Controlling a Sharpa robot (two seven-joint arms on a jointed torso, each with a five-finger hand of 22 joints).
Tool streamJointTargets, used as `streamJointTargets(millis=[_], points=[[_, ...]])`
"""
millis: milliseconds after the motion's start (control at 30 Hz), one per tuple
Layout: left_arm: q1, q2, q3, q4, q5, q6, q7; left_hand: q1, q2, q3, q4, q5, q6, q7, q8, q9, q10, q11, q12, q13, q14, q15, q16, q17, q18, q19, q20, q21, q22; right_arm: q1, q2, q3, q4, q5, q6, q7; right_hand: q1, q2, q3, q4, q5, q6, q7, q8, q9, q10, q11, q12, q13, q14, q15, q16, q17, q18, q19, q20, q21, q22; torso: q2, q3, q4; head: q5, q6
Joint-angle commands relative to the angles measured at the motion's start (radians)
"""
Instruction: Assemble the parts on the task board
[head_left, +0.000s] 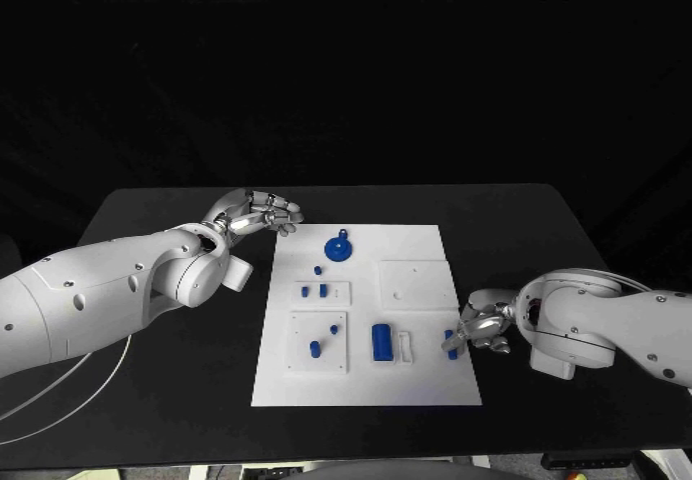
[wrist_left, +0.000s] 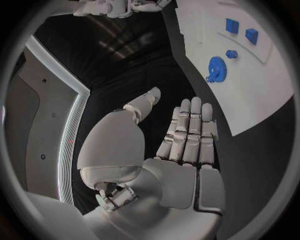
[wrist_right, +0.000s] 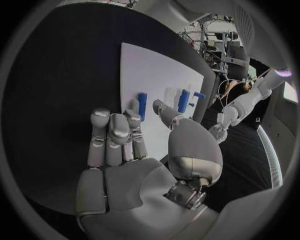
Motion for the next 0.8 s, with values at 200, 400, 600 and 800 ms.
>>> streamJointTargets(millis=[200,400,600,800], points=[[0.000,-0.001,0.001,0.004,0.001,0.010,0.008,-0.001,0.003,-0.001,0.006,-0.003,-0.003,-0.002,0.005,-0.001,0.002,-0.001,0.002,0.001,0.003,0.000,-0.005,0.002,0.012,0.000,0.004,-0.006,0.002,-0.014,0.026,-0.002,-0.007,-0.128,-0.003,-0.007,-0.006,0.002,0.000,0.006,-0.004,0.006,0.000,-0.002,-0.005,0.003,-0.003,0.006,-0.001,-0.001,-0.007,0.004,-0.001,0.029,-0.001,0.000,-0.005,0.002,0.000,0.0001,0.0006,0.003,-0.002],[0.000,-0.002,0.001,0.005,0.001,0.013,0.006,-0.001,0.003,-0.002,0.006,-0.003,-0.003,-0.002,0.005,-0.002,0.001,-0.001,0.002,0.001,0.003,0.000,-0.005,0.002,0.011,0.000,0.004,-0.006,0.002,-0.029,0.049,-0.003,-0.016,-0.208,-0.011,-0.010,-0.004,0.007,0.002,0.007,-0.004,0.006,-0.001,-0.002,-0.004,0.003,-0.003,0.006,-0.001,-0.001,-0.007,0.004,-0.001,0.029,-0.001,-0.001,-0.005,0.002,0.000,-0.0005,0.0005,0.006,-0.002],[0.000,-0.004,0.001,0.005,0.001,0.016,0.003,-0.002,0.003,-0.002,0.007,-0.003,-0.003,-0.002,0.005,-0.002,0.001,-0.001,0.002,0.001,0.003,0.000,-0.006,0.002,0.011,0.000,0.004,-0.007,0.002,-0.040,0.074,-0.003,-0.020,-0.252,-0.018,-0.011,-0.002,0.010,0.004,0.008,-0.004,0.007,-0.001,-0.002,-0.004,0.004,-0.003,0.006,-0.002,-0.001,-0.007,0.004,-0.001,0.029,-0.001,-0.001,-0.005,0.003,0.000,-0.0001,0.0006,0.009,-0.003],[0.000,-0.005,0.001,0.006,0.001,0.018,0.001,-0.002,0.003,-0.002,0.007,-0.003,-0.003,-0.002,0.005,-0.002,0.001,0.000,0.002,0.001,0.003,0.001,-0.006,0.003,0.011,0.000,0.004,-0.007,0.002,-0.043,0.082,-0.003,-0.020,-0.316,-0.011,-0.012,0.020,0.009,0.015,-0.002,-0.004,0.006,-0.001,-0.004,-0.004,0.003,-0.003,0.006,-0.002,-0.002,-0.007,0.005,-0.002,0.029,-0.002,-0.002,-0.004,0.005,0.000,-0.0007,0.0007,0.010,-0.005]])
